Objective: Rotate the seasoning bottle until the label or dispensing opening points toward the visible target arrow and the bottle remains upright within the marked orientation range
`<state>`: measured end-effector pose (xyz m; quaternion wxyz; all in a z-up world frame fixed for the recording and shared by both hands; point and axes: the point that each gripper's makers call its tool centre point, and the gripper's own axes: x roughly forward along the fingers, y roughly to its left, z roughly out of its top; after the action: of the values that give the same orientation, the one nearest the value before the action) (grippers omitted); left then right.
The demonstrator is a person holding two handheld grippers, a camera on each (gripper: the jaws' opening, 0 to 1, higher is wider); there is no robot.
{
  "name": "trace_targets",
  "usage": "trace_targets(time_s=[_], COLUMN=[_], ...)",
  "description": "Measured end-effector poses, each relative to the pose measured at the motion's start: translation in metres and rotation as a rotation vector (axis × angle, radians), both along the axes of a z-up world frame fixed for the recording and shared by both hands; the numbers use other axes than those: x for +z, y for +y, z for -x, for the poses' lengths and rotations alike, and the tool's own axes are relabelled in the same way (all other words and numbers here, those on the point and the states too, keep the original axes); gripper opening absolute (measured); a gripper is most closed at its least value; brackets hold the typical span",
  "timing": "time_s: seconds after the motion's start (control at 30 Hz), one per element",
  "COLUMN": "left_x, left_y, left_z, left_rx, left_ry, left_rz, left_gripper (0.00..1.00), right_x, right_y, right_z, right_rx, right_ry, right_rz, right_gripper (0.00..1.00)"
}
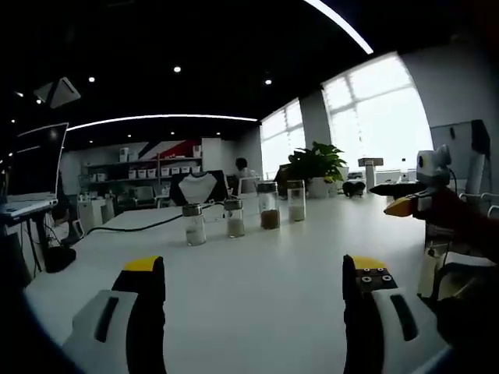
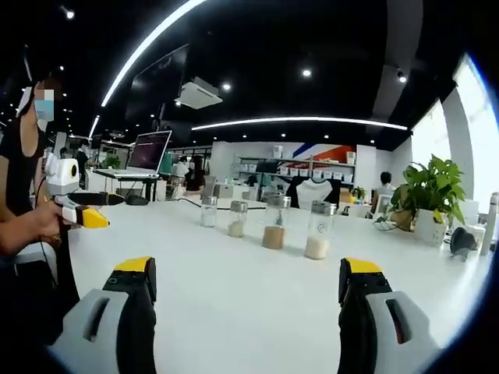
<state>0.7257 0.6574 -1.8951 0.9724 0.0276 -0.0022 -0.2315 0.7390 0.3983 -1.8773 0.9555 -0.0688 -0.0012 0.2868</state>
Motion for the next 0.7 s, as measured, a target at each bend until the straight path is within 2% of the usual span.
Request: trace_targets(time_s=[0.23, 0.7], left_x=[0.0065, 0.0016], left_y=[-0.0058, -0.0052], left_z=[0.0048, 0.0040], left_rx=[-0.008, 0.004], left_ry=[-0.021, -0.013], left_rz=[-0.018, -0.021], left_gripper=[1.00, 1.00], right_x=[0.0012, 0.0044], right_y=[0.0009, 0.0037], right_z=[-0.0002, -0.0032], right_rx=[0.004, 0.021], right_ry=[0.003, -0.001], right_rz=[-0.019, -0.030], right_gripper=[0.99, 0.99])
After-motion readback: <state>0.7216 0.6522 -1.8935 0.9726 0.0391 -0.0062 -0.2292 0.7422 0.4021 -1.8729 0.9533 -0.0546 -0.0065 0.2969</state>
